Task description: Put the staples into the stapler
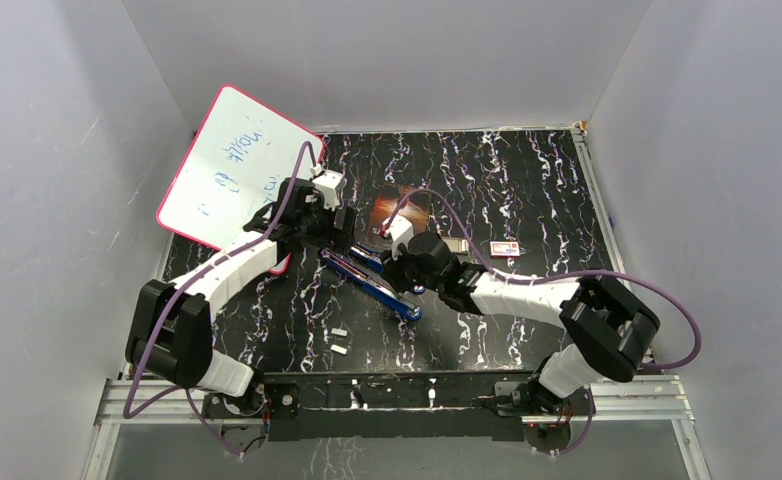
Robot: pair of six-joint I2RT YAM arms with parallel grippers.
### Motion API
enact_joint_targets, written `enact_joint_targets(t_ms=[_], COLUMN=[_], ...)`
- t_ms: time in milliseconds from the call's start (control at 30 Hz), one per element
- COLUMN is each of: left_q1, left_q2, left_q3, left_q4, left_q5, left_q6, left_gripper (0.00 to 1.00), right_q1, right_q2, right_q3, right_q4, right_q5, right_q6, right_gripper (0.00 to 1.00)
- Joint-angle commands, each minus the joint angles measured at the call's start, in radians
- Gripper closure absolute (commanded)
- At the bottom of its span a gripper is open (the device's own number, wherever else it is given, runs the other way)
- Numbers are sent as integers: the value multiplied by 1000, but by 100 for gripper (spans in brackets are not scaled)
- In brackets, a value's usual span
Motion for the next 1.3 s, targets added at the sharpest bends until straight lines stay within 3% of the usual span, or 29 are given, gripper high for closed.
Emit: enact_joint_targets(t_ms=[0,300,567,1267], left_q1=[-4,-4,-4,-5], left_q2=[-35,-36,-36,-36], left_q3=[8,6,8,6], left_q4=[-14,-15,-16,-15], left_q5=[-6,-9,-12,-9], left_q6=[9,12,13,13], left_gripper=[2,2,2,2], right_q1=[-48,-62,-61,-62], right_q2=[23,56,83,104], right_q3=[43,60,74,53], right_q4=[7,-54,-37,-99], right_q5=[-69,-119,-184,-139], right_q6=[53,35,25,24], right_gripper=[63,67,64,64])
